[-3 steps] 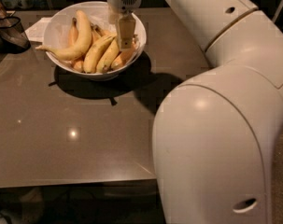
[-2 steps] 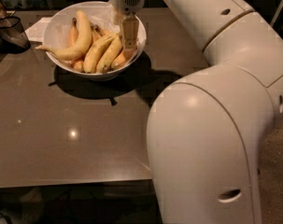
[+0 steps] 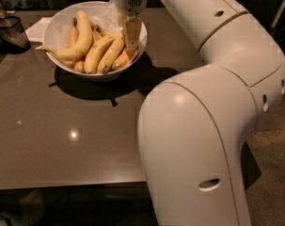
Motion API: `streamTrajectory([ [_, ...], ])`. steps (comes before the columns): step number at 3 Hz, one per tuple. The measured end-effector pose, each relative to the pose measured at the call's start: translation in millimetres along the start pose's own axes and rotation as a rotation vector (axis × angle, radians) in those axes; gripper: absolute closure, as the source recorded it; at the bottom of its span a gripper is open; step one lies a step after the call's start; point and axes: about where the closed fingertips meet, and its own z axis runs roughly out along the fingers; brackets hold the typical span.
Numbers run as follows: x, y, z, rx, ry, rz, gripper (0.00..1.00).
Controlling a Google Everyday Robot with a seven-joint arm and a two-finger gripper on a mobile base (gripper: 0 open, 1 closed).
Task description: Pick banana from white bowl
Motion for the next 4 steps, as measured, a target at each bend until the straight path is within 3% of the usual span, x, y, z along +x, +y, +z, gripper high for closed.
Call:
streamTrajectory([
  [4, 5, -8, 13, -0.017, 0.02, -0.009, 0.39],
])
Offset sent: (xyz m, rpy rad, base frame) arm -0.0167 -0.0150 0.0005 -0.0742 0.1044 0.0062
